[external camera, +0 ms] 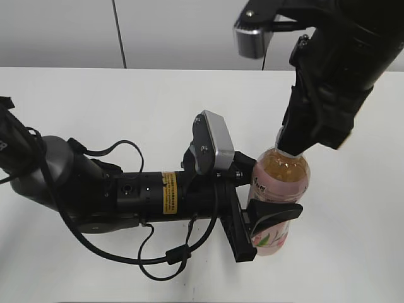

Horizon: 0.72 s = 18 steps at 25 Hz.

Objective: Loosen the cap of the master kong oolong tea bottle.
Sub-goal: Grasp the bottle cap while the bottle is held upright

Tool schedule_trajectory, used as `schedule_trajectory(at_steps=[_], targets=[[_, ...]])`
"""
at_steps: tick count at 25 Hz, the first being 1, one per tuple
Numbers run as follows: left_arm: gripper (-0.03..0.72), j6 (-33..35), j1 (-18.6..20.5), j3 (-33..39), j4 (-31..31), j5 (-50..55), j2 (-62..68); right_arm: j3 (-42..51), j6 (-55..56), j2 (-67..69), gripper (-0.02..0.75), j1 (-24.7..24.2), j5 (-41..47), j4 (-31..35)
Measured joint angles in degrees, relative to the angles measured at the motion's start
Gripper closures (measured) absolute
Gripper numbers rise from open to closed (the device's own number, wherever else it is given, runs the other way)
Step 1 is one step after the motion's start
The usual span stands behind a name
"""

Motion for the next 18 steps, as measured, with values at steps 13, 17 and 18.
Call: schedule_trajectory(at_steps=[13, 17, 18], targets=[[0.288, 0.0, 0.0, 0.0, 0.0, 0.0, 0.0, 0.0, -28.2, 0.0, 0.45, 0.0, -0.1, -0.1], [0.288, 0.0, 0.0, 0.0, 0.0, 0.0, 0.0, 0.0, -28.3, 0.0, 0.362, 0.0, 0.0, -0.5], [0.288, 0.0, 0.0, 0.0, -0.1, 0.0, 0.0, 0.0, -28.0, 0.0, 0.339, 0.0, 0.0, -0.1]])
